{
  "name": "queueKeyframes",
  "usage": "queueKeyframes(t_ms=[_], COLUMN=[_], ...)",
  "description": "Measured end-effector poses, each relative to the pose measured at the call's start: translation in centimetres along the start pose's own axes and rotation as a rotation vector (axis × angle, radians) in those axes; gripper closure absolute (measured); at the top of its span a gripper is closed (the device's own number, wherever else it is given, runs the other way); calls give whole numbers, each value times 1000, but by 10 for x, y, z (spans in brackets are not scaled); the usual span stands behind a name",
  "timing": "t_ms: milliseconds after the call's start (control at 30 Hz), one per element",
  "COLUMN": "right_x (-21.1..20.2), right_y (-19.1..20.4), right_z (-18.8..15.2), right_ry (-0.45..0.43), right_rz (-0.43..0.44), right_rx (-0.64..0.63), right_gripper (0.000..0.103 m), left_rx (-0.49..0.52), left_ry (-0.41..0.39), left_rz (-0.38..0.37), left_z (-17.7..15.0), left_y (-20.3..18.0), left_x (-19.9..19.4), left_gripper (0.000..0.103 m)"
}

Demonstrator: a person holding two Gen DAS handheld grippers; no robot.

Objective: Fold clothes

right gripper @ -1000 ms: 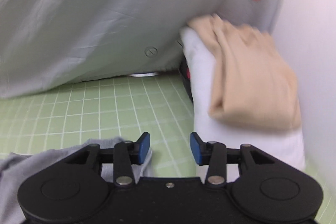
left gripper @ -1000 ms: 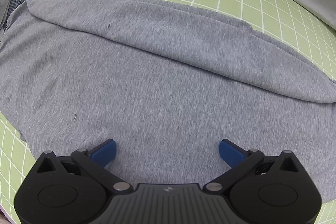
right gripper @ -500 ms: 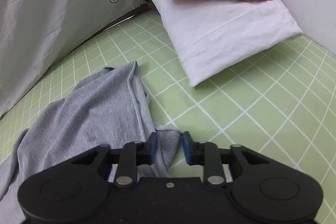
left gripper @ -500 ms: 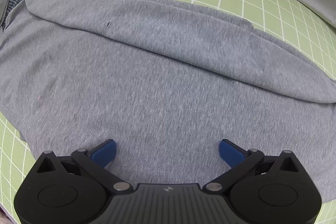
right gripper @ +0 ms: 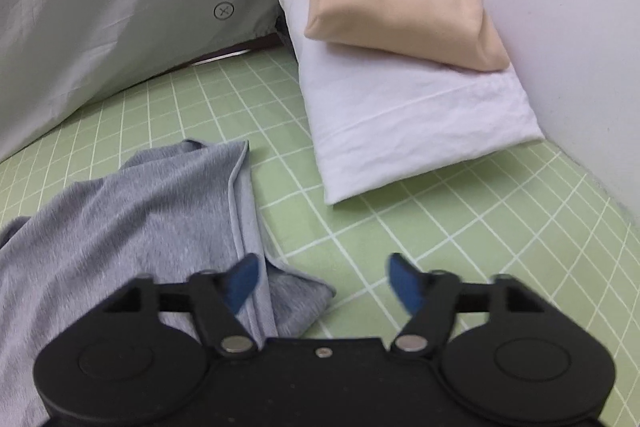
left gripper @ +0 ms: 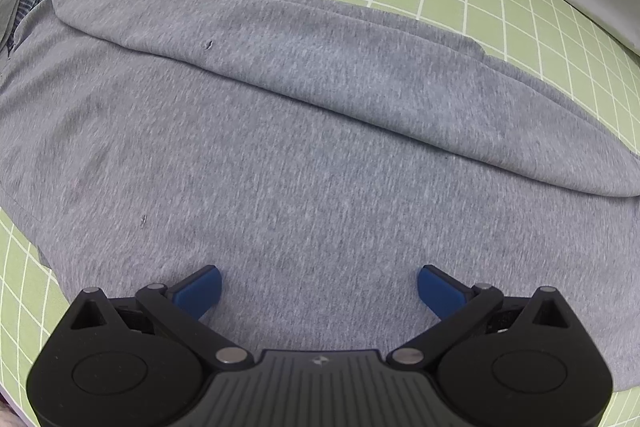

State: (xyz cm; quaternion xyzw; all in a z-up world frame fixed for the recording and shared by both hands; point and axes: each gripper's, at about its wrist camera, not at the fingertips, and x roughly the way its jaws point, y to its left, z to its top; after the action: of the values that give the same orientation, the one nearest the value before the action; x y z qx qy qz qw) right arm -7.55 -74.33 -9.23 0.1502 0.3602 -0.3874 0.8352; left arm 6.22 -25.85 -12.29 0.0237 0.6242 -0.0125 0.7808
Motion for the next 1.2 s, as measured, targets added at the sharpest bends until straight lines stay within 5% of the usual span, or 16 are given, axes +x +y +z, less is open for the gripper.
queueKeyframes(t_ms=[100,300,400,467,500,700,867,900,933,1000,1067,1200], right_x=[-2,6,15,17,15,-17,17,19,15,3,-8,-13], right_y=[9,27,29,26,26,21,20,24,30,46,65,126], right_z=[0,-7,-8,-7,-6,16,15,13,13,12,10,1], right_ry=[-9,51,89,92,85,-85,49,61,41,-13,-63,-13], right_rz=[32,110,103,116,116,28,-93,-118,-122,-100,-55,179], right_rx=[-20,-81,-78,-58,-63,-128,-184,-210,-215,-219,-221,-241], right_gripper=[14,59,61,77,100,100,99,89,57,15,14,14], left_rx=[0,1,1,1,1,0,5,7,13,34,74,140], left_ry=[-1,-2,-2,-3,-4,-6,-1,1,8,10,-29,-95], left_rz=[0,-1,-1,-1,-1,-1,-2,-3,-3,8,39,50], left_z=[-6,-17,-23,-24,-25,-30,-36,-37,-35,-7,-6,9], left_y=[0,0,0,0,0,1,1,2,2,-2,-5,-14], left_x=[-4,-13,-18,-20,-21,-27,-34,-36,-38,-42,-49,-60], left_gripper=[0,0,0,0,0,0,0,0,0,0,0,0])
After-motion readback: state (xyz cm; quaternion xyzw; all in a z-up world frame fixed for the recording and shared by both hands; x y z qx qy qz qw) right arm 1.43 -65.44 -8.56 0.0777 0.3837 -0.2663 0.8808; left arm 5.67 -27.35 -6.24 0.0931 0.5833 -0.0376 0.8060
